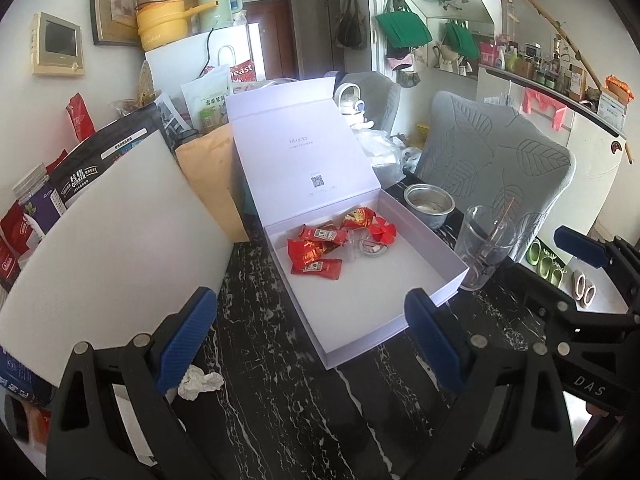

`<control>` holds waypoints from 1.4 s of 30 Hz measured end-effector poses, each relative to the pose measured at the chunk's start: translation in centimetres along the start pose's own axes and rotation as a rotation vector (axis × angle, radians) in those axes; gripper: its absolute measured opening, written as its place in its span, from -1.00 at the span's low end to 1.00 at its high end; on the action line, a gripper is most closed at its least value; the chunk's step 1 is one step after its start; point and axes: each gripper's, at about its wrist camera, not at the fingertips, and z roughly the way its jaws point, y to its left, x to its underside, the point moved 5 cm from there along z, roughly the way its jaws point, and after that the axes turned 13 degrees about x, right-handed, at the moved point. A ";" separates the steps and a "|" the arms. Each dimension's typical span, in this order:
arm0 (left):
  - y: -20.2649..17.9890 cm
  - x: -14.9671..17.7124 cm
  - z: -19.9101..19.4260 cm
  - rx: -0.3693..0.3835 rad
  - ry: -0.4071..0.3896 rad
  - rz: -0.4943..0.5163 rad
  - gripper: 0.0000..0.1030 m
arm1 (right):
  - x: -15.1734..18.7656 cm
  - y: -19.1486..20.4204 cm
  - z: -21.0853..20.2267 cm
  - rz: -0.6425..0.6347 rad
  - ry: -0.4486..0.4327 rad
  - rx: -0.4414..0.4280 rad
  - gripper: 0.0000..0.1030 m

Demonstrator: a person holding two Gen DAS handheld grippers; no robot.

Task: Organize objects

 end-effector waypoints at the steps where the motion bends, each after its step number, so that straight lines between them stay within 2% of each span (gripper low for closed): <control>1: 0.0 0.3 0.0 0.001 0.002 -0.004 0.84 | 0.4 0.0 -0.1 0.002 -0.002 -0.002 0.51; 9: 0.0 3.2 0.1 -0.004 0.023 -0.027 0.84 | 2.8 0.9 -0.8 -0.011 -0.019 -0.024 0.51; 13: -0.1 4.7 0.3 0.011 0.042 -0.042 0.84 | 4.0 1.2 -0.5 0.016 0.006 -0.058 0.57; 21: 0.3 6.8 0.4 -0.001 0.065 -0.064 0.84 | 5.9 2.0 -0.1 -0.002 0.029 -0.058 0.57; 30: 0.7 7.2 0.2 -0.002 0.069 -0.069 0.84 | 5.9 2.3 -0.8 -0.004 0.013 -0.055 0.67; 42: 0.8 7.4 0.2 0.004 0.083 -0.068 0.84 | 5.8 2.3 -0.7 -0.006 0.018 -0.041 0.69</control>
